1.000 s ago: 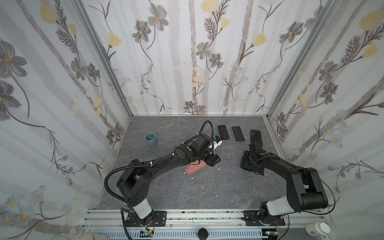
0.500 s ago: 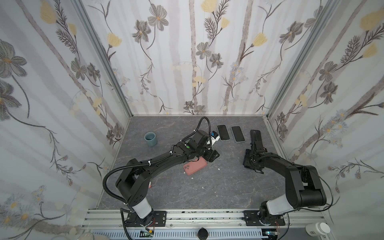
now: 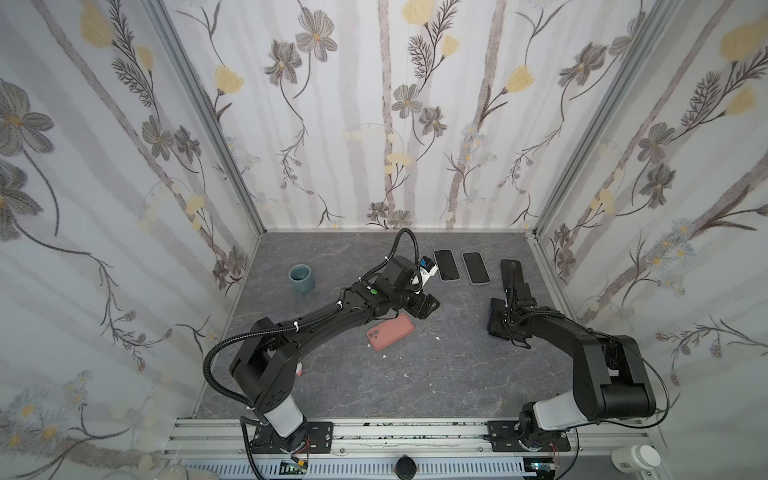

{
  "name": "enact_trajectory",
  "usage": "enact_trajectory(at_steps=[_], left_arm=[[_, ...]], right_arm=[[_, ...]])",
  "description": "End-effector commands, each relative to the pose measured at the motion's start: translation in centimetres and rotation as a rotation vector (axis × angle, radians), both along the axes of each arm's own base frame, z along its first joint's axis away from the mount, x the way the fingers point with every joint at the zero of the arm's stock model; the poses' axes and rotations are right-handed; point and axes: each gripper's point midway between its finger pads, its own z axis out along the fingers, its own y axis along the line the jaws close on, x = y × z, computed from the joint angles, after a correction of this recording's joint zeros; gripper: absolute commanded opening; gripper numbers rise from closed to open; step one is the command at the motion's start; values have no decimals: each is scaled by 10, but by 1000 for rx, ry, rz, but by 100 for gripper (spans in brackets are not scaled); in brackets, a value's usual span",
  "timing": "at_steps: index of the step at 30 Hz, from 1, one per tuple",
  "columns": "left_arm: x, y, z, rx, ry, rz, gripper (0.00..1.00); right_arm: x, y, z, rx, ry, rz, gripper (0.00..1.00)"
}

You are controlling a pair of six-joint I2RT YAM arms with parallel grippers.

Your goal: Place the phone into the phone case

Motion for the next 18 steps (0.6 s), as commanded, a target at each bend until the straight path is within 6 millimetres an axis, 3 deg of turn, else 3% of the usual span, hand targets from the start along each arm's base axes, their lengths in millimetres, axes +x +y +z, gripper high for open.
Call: enact_trajectory(at_steps=[1, 12, 18], left_arm=[[5, -3, 6, -18, -22, 4, 69], [7, 5, 4, 16, -36, 16, 69], [11, 7, 7, 11, -41, 28, 69]], right_arm=[[-21, 16, -7, 90, 84, 34, 48], [-22, 14, -6, 79, 74, 25, 46], [-16, 15, 6, 83, 34, 30, 40]])
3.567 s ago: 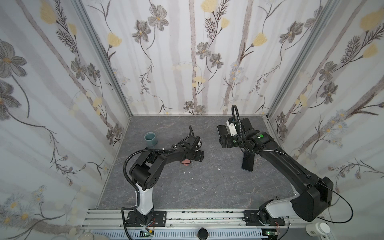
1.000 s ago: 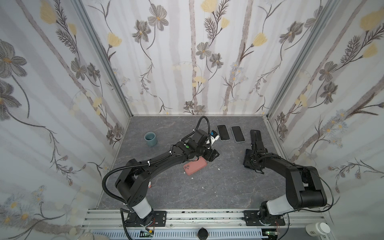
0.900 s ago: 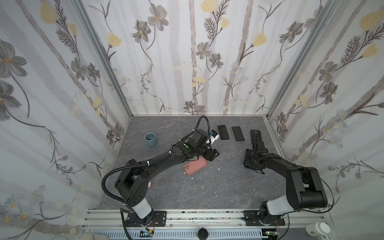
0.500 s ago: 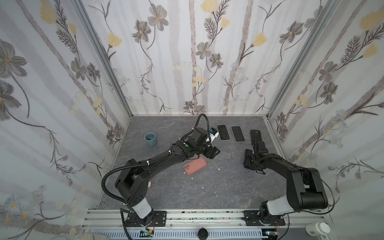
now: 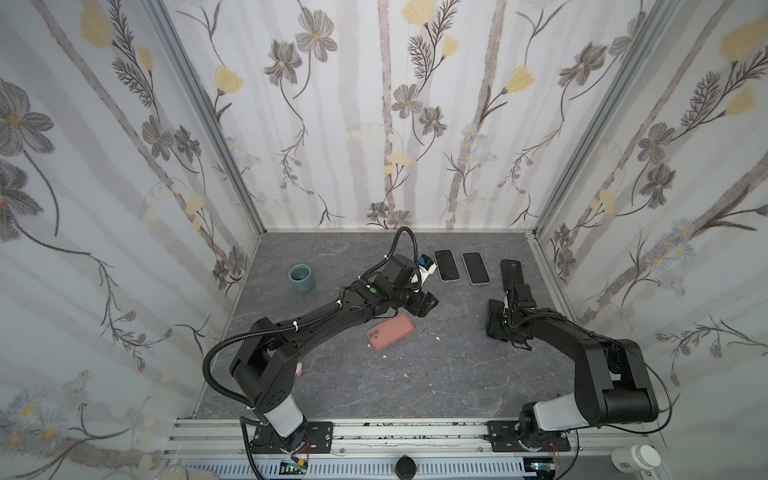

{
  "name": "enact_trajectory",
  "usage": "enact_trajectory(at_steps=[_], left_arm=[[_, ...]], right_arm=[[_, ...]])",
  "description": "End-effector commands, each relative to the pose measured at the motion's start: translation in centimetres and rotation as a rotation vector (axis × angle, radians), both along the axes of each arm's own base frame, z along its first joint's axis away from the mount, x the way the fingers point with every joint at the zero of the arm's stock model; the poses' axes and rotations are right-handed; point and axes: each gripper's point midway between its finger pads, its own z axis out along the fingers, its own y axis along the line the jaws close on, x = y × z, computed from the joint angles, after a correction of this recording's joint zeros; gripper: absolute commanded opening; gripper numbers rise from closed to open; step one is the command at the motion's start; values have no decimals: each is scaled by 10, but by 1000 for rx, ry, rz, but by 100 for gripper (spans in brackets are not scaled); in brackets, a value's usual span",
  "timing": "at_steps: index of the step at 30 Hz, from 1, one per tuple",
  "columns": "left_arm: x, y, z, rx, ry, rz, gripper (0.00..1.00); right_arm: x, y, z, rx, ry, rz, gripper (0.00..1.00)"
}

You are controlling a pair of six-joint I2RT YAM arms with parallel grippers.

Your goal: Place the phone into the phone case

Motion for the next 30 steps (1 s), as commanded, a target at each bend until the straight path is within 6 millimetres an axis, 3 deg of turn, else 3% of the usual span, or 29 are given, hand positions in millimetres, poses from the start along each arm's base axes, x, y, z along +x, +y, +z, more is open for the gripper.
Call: enact_trajectory(at_steps=[1, 6, 7, 11, 16, 23, 26, 30], left_arm=[[6, 2, 8, -9, -27, 9, 69], [18, 9, 7, -28, 18, 69, 69], [25, 8, 19, -52, 11, 85, 69], [41, 16, 33, -92, 82, 166, 68], [56, 22, 66, -174, 117, 214, 67], [67, 24, 110, -285, 86, 235, 66], [70, 17, 128, -319, 112, 216, 66], [70, 3, 137, -325, 179, 167, 66]], right_arm=[[-7, 5, 5, 30, 16, 9, 40], [-3, -1, 27, -18, -49, -3, 40], [-2, 0, 32, -22, -69, 0, 40], [9, 10, 72, -43, -213, 48, 39], [18, 23, 117, -87, -359, 123, 37], [21, 65, 166, -89, -545, 305, 35], [19, 85, 181, -100, -603, 395, 36], [13, 116, 205, -107, -702, 520, 36]])
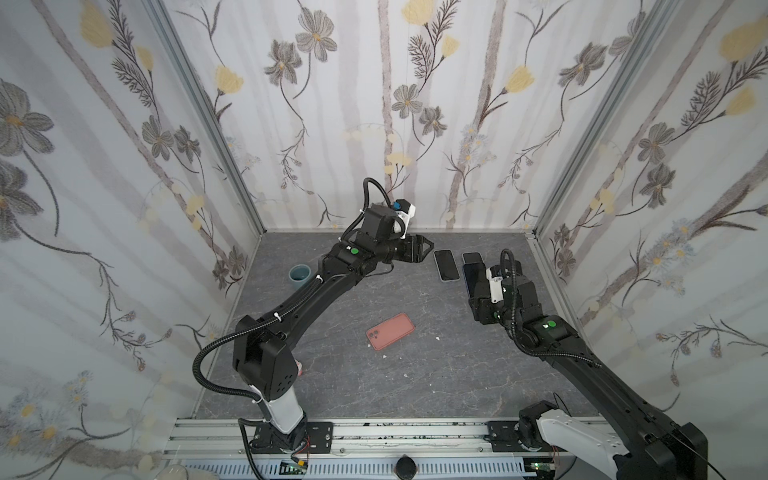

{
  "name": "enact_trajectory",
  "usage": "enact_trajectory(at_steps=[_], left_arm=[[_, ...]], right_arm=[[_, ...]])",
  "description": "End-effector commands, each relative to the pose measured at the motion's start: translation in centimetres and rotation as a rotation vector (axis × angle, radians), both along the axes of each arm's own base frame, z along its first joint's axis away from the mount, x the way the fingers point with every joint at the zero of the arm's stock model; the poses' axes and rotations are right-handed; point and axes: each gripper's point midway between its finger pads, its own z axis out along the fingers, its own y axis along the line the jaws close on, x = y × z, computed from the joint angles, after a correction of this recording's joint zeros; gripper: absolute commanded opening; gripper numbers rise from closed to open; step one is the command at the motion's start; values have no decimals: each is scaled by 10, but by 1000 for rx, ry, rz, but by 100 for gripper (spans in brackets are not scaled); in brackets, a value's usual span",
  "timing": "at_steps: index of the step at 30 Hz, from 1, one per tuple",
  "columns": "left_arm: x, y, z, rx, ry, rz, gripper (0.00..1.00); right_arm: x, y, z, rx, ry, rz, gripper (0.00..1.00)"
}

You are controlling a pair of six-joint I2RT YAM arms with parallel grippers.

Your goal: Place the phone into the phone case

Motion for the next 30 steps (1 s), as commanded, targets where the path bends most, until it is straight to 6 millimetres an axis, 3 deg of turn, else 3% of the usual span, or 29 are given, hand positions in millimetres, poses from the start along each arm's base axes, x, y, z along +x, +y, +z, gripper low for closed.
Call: enact_trajectory(at_steps=[1, 6, 12, 23, 30], left_arm=[[-10, -11, -4, -10, 104, -65, 65], [-20, -25, -18, -13, 244, -153, 64], [-34, -33, -18, -57, 303, -234, 57], [-51, -31, -23, -70, 329, -299, 25], [-55, -28, -9, -116, 278, -306, 1]], right_arm=[[5, 24, 39, -9, -167, 105, 36], [-7, 59, 72, 9, -303, 241, 36], [-12, 81, 86, -4, -349, 315, 37], [-14, 89, 90, -13, -365, 330, 37], [-12, 90, 95, 7, -374, 319, 43]])
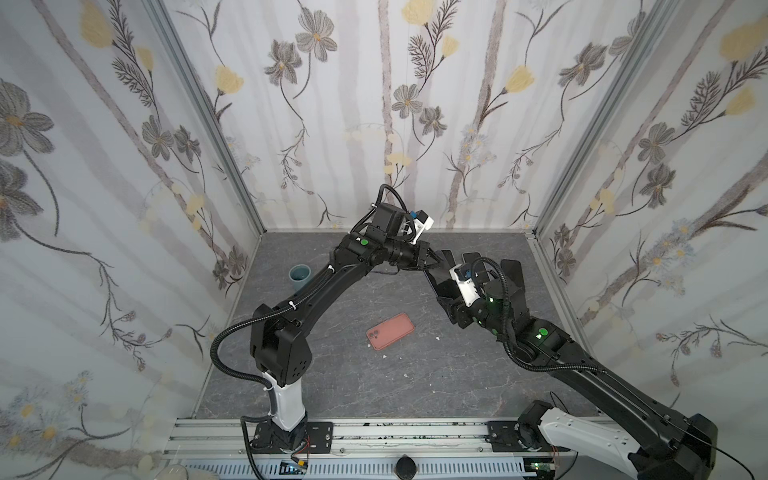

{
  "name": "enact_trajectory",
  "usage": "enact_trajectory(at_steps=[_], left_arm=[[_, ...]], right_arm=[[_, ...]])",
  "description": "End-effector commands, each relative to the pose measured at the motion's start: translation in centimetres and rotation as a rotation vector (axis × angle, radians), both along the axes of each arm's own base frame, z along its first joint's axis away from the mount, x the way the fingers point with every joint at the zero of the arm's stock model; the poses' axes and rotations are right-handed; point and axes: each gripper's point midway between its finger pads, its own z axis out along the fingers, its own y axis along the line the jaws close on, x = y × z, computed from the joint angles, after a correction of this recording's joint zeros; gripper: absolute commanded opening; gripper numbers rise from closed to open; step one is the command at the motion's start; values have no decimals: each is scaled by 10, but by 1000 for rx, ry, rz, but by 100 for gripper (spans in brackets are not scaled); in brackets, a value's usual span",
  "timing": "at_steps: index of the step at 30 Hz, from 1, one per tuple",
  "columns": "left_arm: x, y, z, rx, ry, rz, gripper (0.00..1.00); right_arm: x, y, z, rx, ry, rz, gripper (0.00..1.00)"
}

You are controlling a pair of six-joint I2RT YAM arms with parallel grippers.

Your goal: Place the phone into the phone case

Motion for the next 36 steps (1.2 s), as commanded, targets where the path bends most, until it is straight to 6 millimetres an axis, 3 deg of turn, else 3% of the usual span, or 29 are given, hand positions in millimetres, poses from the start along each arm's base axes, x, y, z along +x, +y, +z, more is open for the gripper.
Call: enact_trajectory(at_steps=[1, 4, 7, 9, 12, 16, 18, 20, 26, 29, 32, 36], left_arm=[[2, 4, 12, -37, -31, 26, 0], [2, 13, 36, -105, -111, 64, 0], [2, 31, 71, -200, -220, 138, 0], [5, 53, 102, -281, -306, 235, 0], [-5, 94, 144, -449, -449, 361, 0], [-51, 142, 187, -664, -677, 451, 0], [-69, 156, 200, -722, -744, 468, 0], [-85, 162, 212, -766, -786, 438, 0], [-130, 173, 237, -952, -820, 308, 0], [-141, 174, 241, -991, -817, 263, 0], [-147, 174, 244, -1010, -814, 237, 0], [-151, 174, 245, -1026, -809, 214, 0]], right_arm=[[10, 0, 33, 72, -100, -40, 49], [10, 1, 51, 128, -119, -42, 75], [5, 2, 88, 240, -175, -32, 94], [-3, 3, 115, 323, -220, -2, 100], [-17, 0, 155, 468, -285, 33, 100], [-41, -1, 200, 638, -361, 144, 100], [-52, 6, 215, 699, -357, 239, 93], [-64, 18, 228, 748, -326, 367, 87], [-81, 47, 248, 804, -234, 610, 80], [-96, 56, 257, 815, -221, 742, 70], [-106, 62, 263, 813, -204, 823, 53], [-110, 67, 265, 812, -196, 862, 52]])
